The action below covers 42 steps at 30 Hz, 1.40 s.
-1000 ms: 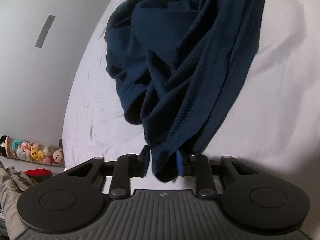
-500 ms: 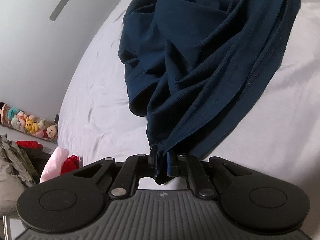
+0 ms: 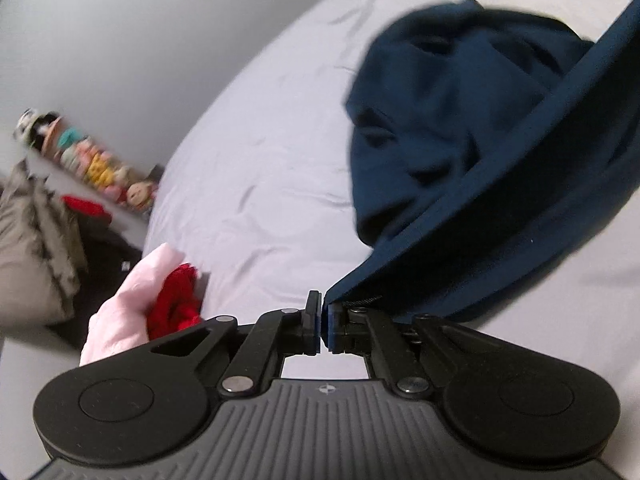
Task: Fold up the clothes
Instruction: 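Lift the navy garment high with both grippers, holding the hem spread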
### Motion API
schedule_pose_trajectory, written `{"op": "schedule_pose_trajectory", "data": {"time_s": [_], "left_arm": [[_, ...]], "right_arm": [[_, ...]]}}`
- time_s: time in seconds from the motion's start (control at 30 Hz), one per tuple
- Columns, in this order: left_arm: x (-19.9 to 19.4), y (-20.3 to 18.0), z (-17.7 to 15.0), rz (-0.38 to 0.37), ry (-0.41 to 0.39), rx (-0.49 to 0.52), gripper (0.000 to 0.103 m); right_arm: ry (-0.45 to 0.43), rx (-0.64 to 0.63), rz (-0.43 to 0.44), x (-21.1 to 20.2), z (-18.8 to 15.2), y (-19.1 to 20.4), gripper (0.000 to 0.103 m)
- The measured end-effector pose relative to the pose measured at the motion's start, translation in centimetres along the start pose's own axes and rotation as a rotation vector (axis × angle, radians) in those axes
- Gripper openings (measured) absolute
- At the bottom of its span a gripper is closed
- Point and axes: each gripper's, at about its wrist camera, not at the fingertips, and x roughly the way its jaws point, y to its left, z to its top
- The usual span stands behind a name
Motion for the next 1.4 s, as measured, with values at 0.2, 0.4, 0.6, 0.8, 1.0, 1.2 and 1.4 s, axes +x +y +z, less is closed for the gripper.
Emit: {"op": "schedule_pose_trajectory", "data": {"time_s": [0.2,0.4,0.6,0.8,1.0,1.2,1.4], "left_arm": [[-1.2,2.3,1.3,0.065,-0.036,-0.089,0.002],[-3.1,5.3,2.6,0.138,-0.104,-0.145,0.002],[-5.6,9.0,4.4,0.194,-0.170,-0.220,0.002],[-8.0,12.2,6.6,0.246,-0.222,-0.251,0.002],[-10.0,15.0,9.0,0.314,-0.263,-0.230,0.002],[-12.9,19.0,12.2,0.411,-0.310,-0.174,0.002],[-16.9,23.7,15.9,0.508,-0.375,-0.164,0.002]], "right_arm": [[-0.139,-0.080,-0.109,-2.1,3.7,0.1,0.000],[-0.252,-0.157,-0.171,-4.2,7.4,0.2,0.000],[-0.367,-0.207,-0.205,-6.9,12.0,-0.2,0.000],[-0.477,-0.220,-0.228,-10.1,17.6,-1.2,0.000],[-0.579,-0.276,-0.267,-13.7,22.5,-2.0,0.000],[-0.649,-0.304,-0.297,-16.8,27.2,-3.0,0.000],[-0.719,-0.296,-0.340,-21.5,32.4,-5.0,0.000]]}}
